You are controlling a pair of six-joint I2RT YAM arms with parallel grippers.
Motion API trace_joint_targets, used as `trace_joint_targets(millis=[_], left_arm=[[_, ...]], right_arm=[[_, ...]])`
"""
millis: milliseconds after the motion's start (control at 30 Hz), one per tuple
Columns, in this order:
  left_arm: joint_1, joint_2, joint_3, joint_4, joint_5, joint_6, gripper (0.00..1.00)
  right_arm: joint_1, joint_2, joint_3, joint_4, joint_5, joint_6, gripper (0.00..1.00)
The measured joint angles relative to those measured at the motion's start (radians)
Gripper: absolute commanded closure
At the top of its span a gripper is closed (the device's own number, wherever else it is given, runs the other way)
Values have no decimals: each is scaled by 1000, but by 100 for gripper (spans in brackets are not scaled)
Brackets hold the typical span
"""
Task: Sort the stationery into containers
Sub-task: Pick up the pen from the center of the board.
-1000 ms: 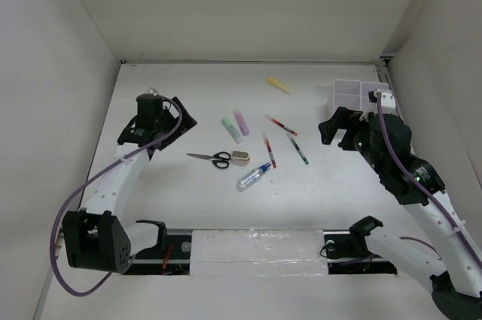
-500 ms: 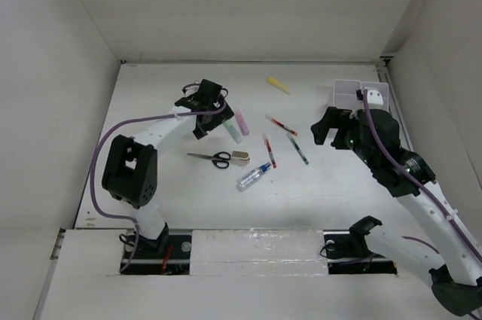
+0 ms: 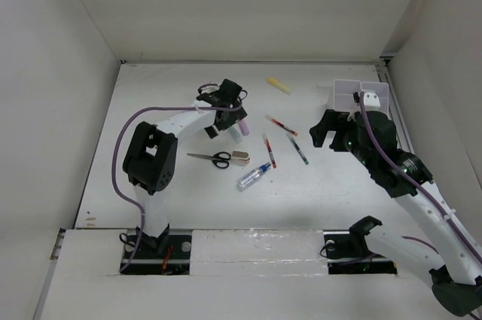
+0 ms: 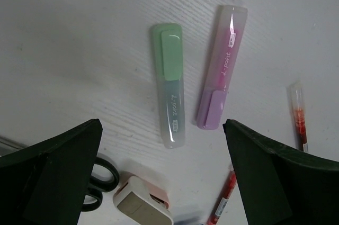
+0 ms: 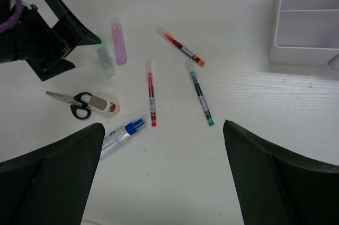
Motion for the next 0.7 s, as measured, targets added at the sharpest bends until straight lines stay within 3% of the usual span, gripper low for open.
trace_joint_targets(millis=[167,200,700], left_arm=[[-26,64,32,-14,-13,-17,4],[-26,77,36,-18,-15,-18,8],[-23,172,100,-108,-59,-43,8]], right_arm=[[5,0,0,0,-6,0,0],[6,-1,0,0,-6,0,0],[6,-26,0,0,-8,0,0]])
